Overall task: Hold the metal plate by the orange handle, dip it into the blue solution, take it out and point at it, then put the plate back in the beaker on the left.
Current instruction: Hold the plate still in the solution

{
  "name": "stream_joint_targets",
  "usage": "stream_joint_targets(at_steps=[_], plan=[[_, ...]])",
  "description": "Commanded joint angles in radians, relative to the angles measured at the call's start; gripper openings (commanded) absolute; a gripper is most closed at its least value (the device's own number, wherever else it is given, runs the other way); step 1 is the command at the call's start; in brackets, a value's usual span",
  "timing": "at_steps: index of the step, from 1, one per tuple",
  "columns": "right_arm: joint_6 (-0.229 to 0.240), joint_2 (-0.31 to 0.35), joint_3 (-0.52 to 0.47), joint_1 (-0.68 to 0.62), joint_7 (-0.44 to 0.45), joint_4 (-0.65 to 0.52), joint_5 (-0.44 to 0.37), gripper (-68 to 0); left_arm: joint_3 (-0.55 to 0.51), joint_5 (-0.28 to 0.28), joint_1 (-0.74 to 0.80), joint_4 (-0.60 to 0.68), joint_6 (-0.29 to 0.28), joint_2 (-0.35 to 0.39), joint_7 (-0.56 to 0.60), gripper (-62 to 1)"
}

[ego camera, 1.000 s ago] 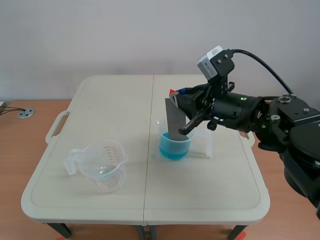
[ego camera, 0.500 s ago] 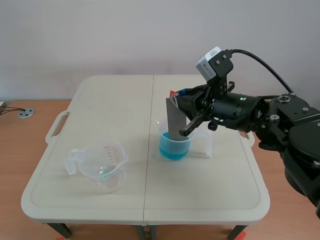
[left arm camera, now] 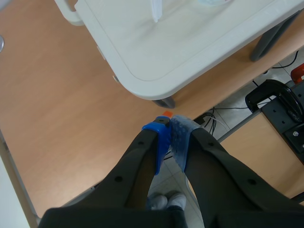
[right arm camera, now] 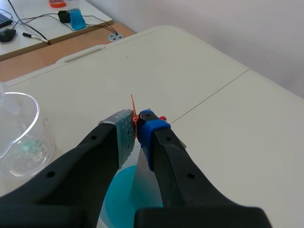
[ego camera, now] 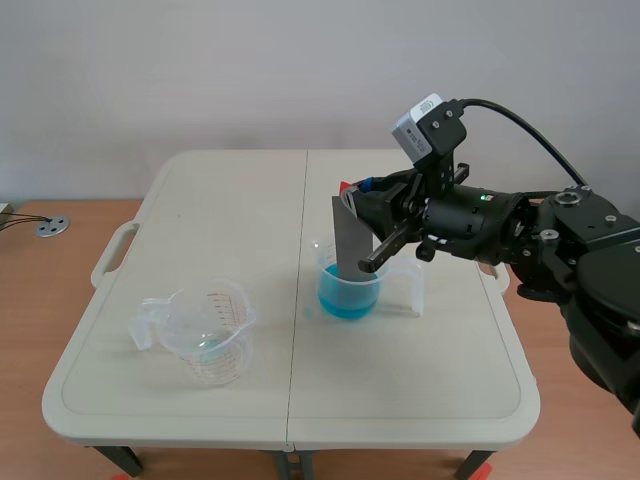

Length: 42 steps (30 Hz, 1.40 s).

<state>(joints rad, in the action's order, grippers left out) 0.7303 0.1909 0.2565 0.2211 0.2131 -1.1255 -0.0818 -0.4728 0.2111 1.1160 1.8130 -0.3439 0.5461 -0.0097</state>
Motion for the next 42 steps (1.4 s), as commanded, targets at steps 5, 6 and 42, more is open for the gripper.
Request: stream_joint_targets(at_steps=[5,6,42], plan=[[0.015,0.003,-0.009,0.012,-0.003,0.002,0.004,-66.2,-0.006,0.011,-0.003,0.006,-0.003,0.000,0.013,-58.0],[0.015,0.003,-0.009,0.012,-0.003,0.002,0.004,-66.2,-0.006,0.011,-0.003,0.006,-0.003,0.000,0.013,-58.0],[0.015,0.011,-0.055,0.011,0.041,-0.045,0.002,-66.2,-0.006,0.011,-0.006,0.006,-0.010,0.000,0.013,-58.0]])
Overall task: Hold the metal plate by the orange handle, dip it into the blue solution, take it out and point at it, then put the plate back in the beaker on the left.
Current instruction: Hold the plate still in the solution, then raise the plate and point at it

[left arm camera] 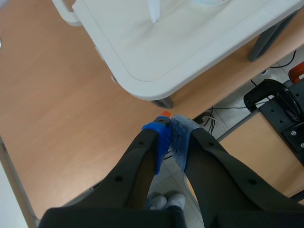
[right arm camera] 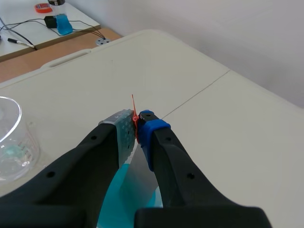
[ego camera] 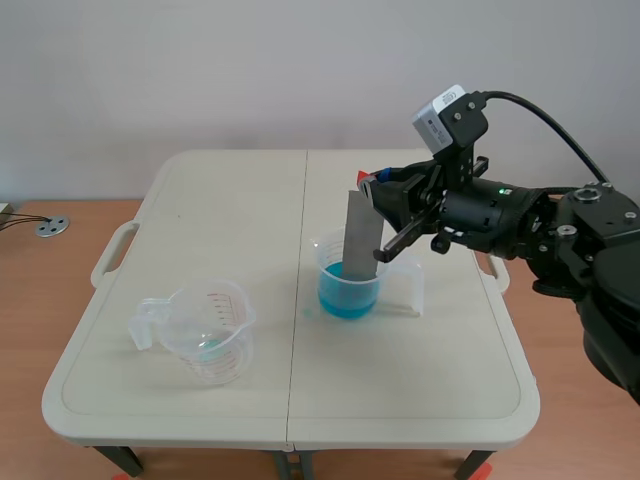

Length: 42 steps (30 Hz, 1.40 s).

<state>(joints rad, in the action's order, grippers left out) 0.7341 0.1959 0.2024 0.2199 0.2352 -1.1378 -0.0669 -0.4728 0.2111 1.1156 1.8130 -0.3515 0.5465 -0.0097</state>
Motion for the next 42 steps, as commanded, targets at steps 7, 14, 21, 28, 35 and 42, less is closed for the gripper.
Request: stream_joint_targets(at_steps=[7,14,21,28,35,42], plan=[[0.011,0.015,-0.001,0.012,0.023,-0.098,-0.015,-66.2,-0.006,0.011,-0.005,0.006,-0.002,0.000,0.014,-58.0],[0.011,0.016,-0.001,0.007,0.019,-0.161,-0.015,-66.2,-0.006,0.011,-0.016,0.006,-0.007,0.000,0.018,-58.0],[0.011,0.021,-0.001,-0.021,0.006,-0.237,-0.015,-66.2,-0.006,0.011,-0.074,0.006,-0.027,0.000,0.017,-58.0],[0.011,0.034,-0.003,-0.056,-0.009,-0.344,-0.015,-66.2,0.006,0.011,-0.166,0.006,-0.044,0.006,0.017,-58.0],[0.011,0.034,-0.021,-0.066,-0.031,-0.423,-0.016,-66.2,0.049,0.010,-0.310,0.006,-0.056,0.006,0.004,-58.0],[0.011,0.034,-0.028,-0.065,-0.039,-0.480,-0.016,-66.2,0.155,0.010,-0.483,0.006,-0.095,0.032,-0.074,-58.0]])
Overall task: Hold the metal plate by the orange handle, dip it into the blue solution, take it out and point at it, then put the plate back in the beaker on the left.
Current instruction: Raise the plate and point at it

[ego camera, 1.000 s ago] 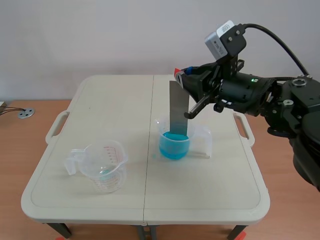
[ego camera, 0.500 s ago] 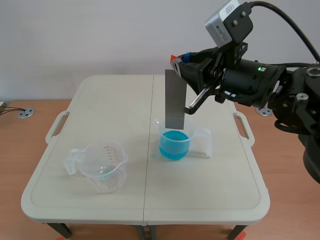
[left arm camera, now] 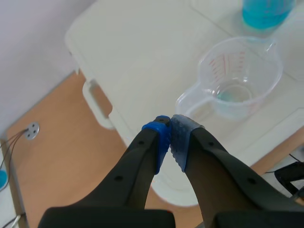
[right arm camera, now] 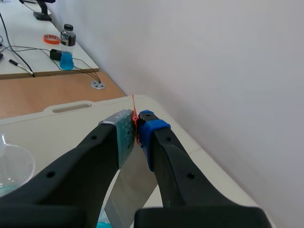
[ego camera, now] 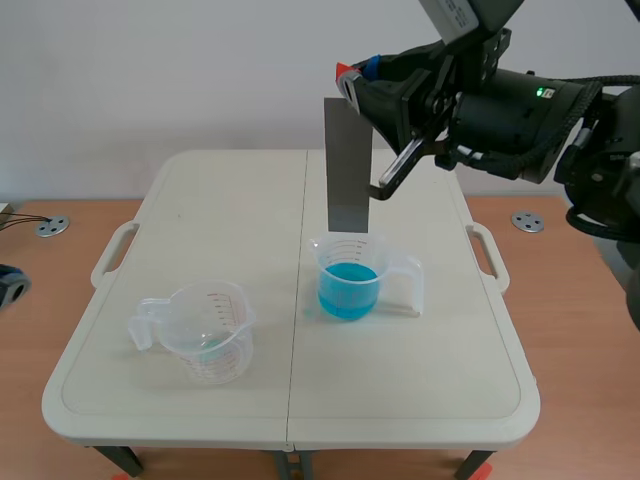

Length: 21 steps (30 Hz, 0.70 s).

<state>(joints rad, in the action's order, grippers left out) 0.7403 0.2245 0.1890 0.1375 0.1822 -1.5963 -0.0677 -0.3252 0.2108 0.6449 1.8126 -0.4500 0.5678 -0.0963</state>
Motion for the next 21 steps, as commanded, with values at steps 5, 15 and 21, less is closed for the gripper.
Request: stream_joint_targets(at_steps=[5,15,21], plan=[[0.005,0.005,-0.026,0.018,0.011,-0.051,-0.015,-66.2,0.110,0.006,-0.151,0.005,-0.010,0.020,-0.040,-58.0],[0.005,0.005,-0.034,0.018,-0.042,-0.127,-0.072,-66.2,0.335,-0.011,-0.465,-0.129,-0.009,-0.018,-0.087,-58.0],[0.005,0.005,-0.034,0.018,-0.087,-0.169,-0.113,-66.2,0.474,-0.084,-0.634,-0.258,-0.009,-0.082,-0.088,-58.0]])
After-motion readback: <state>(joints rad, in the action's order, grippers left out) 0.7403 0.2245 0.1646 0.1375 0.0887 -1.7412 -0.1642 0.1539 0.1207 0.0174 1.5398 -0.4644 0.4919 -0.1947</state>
